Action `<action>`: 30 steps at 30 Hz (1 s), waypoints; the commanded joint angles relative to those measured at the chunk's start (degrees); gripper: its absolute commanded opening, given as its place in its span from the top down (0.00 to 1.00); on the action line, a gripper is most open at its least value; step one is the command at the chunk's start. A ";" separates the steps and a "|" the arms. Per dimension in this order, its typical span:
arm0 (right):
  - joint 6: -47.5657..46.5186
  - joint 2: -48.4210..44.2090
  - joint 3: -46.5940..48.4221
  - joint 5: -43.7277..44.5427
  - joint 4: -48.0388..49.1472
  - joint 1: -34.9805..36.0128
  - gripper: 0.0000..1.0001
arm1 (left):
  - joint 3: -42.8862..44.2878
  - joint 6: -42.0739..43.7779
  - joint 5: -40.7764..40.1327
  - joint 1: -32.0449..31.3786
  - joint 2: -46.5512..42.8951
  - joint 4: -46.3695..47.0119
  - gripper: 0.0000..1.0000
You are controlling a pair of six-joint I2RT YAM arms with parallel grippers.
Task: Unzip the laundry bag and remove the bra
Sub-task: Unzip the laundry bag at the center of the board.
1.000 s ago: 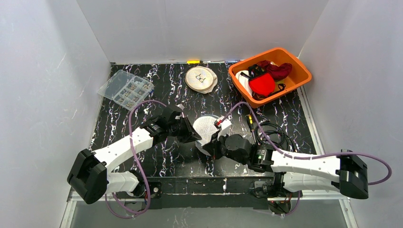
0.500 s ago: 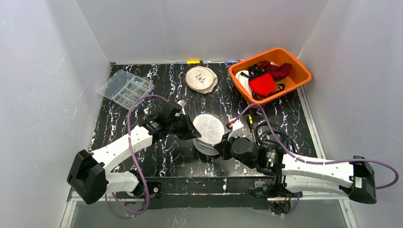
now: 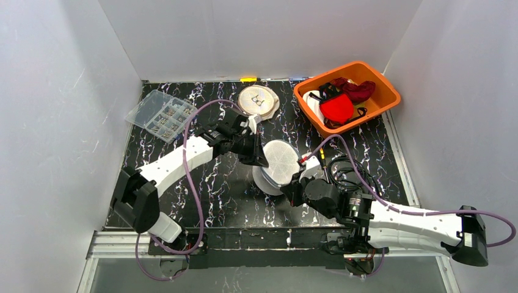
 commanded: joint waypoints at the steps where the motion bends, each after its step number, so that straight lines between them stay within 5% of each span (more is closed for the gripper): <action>1: -0.07 1.17 -1.22 -1.01 3.06 0.20 0.99 | 3.02 5.80 2.52 0.54 2.19 -3.99 1.00; 4: -0.45 2.93 -1.17 -1.46 5.24 0.16 0.99 | 2.25 4.82 3.18 0.54 2.87 -3.15 0.90; 8: -0.88 5.77 -1.04 -3.01 10.12 0.20 0.99 | 0.55 3.00 3.39 0.49 0.46 -3.60 0.54; 12: -1.52 8.14 0.01 -4.15 12.63 0.20 0.99 | -3.37 0.00 -2.57 0.53 -6.37 -5.92 0.33; 23: -3.56 13.96 2.65 -7.06 17.75 0.29 0.99 | -20.33 -15.46 -9.03 0.28 -23.41 -1.95 0.30; 30: -4.73 17.53 5.01 -9.23 20.20 0.26 0.99 | -24.72 -21.58 -9.49 0.01 -26.92 2.17 0.29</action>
